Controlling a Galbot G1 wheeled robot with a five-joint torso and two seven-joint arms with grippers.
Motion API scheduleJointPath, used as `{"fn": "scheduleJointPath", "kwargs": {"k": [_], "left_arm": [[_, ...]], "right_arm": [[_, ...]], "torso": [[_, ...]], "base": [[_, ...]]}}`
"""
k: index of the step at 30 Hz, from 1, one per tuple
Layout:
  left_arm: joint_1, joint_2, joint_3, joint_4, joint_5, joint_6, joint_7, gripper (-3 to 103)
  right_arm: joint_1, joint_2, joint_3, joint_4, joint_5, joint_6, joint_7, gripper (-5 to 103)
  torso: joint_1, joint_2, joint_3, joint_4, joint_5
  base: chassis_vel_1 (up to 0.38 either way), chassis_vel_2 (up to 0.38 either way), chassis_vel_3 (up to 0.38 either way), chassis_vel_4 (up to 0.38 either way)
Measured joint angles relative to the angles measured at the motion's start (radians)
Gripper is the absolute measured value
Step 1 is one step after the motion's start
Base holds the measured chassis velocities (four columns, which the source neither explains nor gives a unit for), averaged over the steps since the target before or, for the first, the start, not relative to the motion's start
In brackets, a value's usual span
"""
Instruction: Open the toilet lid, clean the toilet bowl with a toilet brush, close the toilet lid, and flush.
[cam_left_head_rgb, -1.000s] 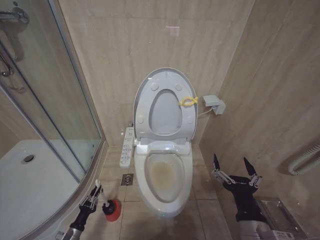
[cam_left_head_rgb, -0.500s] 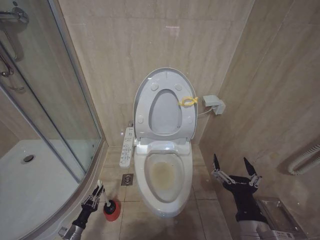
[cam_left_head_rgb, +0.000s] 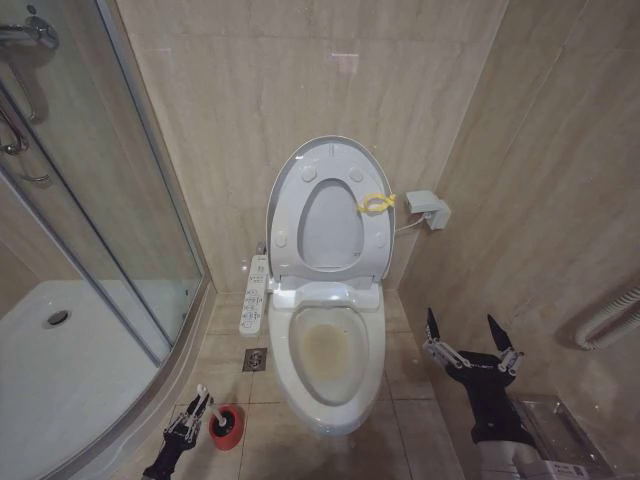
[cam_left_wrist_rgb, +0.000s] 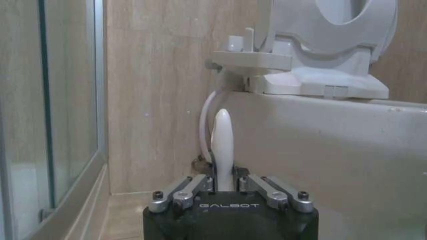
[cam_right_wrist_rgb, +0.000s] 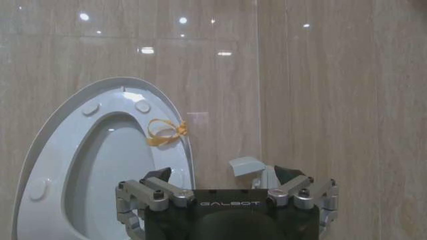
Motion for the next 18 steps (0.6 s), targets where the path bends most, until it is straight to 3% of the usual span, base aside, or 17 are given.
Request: {"fn": "scheduleJointPath", "kwargs": {"k": [3,4,6,8,9,11,14,16,17,18], "left_arm": [[0.014,0.004,0.011,0.004,0.005,0.006,0.0,17],[0.024,0.003,0.019,0.006,0.006,0.005,0.002,17],[0.027,0.003,0.021,0.006,0.008,0.008,0.001,17],[0.033,0.004,0.019,-0.008,0.007,0.007,0.0,17],[0.041,0.003,0.022,-0.019,0.007,0.007,-0.001,43],[0.047,0.002,0.018,-0.035,0.006,0.007,-0.002,43],[0.067,0.004,0.009,-0.067,0.003,0.007,-0.015,43],[0.108,0.005,-0.001,-0.13,0.001,0.008,-0.057,43],[0.133,0.005,-0.008,-0.179,-0.005,0.008,-0.092,71],[0.133,0.005,-0.008,-0.179,-0.005,0.008,-0.092,71]], "right_arm": [[0.0,0.0,0.0,0.0,0.0,0.0,0.0,100],[-0.001,0.0,0.0,0.0,0.0,0.0,0.0,100],[0.001,-0.001,0.0,0.0,0.0,0.0,0.0,100],[0.0,0.0,0.0,0.0,0.0,0.001,0.0,100],[0.0,0.0,0.0,0.0,0.0,0.0,0.0,100],[0.0,0.0,0.0,0.0,0.0,0.0,0.0,100],[0.0,0.0,0.0,0.0,0.0,0.0,0.0,100],[0.0,0.0,0.0,0.0,0.0,0.0,0.0,100],[0.0,0.0,0.0,0.0,0.0,0.0,0.0,100],[0.0,0.0,0.0,0.0,0.0,0.0,0.0,100]], "torso": [[0.0,0.0,0.0,-0.0003,0.0001],[0.0,0.0,0.001,0.0012,-0.0025],[0.001,-0.001,0.001,0.001,-0.0038],[0.0,0.0,0.0,0.0,0.0003],[0.0,0.0,0.001,0.0001,-0.0009],[0.0,0.0,0.0,-0.0001,-0.0022],[0.0,0.0,0.0,0.0,0.0002],[0.0,0.0,0.0,0.0002,-0.0014],[0.0,0.0,0.0,0.0004,-0.001],[0.0,0.0,0.0,0.0004,-0.001]], "base": [[0.0,0.0,0.0,0.0],[0.0,0.0,0.0,0.0],[0.0,0.0,0.0,0.0],[0.0,0.0,0.0,0.0],[0.0,0.0,0.0,0.0],[0.0,0.0,0.0,0.0],[0.0,0.0,0.0,0.0],[0.0,0.0,0.0,0.0],[0.0,0.0,0.0,0.0],[0.0,0.0,0.0,0.0]]}}
